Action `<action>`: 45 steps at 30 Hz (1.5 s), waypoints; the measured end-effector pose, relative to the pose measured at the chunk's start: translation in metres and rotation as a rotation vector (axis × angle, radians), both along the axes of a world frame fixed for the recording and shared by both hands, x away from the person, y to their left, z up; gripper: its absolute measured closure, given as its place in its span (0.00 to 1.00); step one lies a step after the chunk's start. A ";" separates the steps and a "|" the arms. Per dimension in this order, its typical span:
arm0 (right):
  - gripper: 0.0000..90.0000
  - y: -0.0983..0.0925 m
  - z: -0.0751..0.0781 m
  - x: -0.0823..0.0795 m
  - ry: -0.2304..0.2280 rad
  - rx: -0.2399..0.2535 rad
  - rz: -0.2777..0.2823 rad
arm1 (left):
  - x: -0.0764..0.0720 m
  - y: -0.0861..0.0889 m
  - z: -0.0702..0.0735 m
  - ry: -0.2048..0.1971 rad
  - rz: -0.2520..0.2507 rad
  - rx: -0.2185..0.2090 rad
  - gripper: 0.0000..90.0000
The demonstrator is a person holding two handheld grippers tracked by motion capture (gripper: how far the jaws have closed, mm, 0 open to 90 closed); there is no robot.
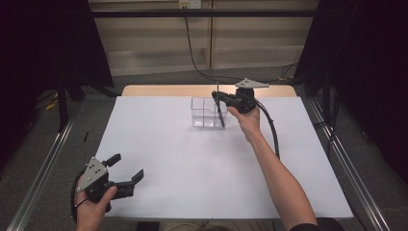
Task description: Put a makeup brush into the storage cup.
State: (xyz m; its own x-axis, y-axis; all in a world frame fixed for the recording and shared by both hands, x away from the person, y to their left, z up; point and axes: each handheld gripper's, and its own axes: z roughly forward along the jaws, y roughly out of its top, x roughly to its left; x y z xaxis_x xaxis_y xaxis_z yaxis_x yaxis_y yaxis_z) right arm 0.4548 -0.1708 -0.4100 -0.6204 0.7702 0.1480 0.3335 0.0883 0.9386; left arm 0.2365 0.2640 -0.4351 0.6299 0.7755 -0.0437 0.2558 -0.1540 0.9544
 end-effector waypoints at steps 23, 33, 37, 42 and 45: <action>0.82 -0.006 -0.008 0.001 0.037 0.005 -0.031 | 0.000 0.000 0.000 0.000 -0.001 -0.002 0.04; 0.64 -0.008 -0.009 -0.006 0.023 0.001 -0.012 | 0.003 -0.002 0.000 -0.001 0.002 -0.005 0.04; 0.52 -0.008 -0.007 -0.009 0.014 -0.010 0.004 | 0.007 -0.005 0.000 0.006 0.004 -0.006 0.04; 0.40 -0.009 -0.003 -0.012 -0.002 -0.009 0.017 | 0.008 -0.005 -0.001 0.011 0.009 -0.014 0.04; 0.33 -0.009 -0.002 -0.014 -0.002 -0.007 0.031 | 0.008 -0.004 -0.001 0.011 0.017 -0.021 0.04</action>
State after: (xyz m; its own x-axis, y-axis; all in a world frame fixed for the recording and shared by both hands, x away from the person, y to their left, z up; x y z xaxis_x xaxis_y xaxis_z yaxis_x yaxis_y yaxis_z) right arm 0.4405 -0.1803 -0.4122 -0.6447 0.7513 0.1410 0.3285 0.1057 0.9386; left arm 0.2443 0.2603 -0.4363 0.6157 0.7851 -0.0669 0.2688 -0.1295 0.9544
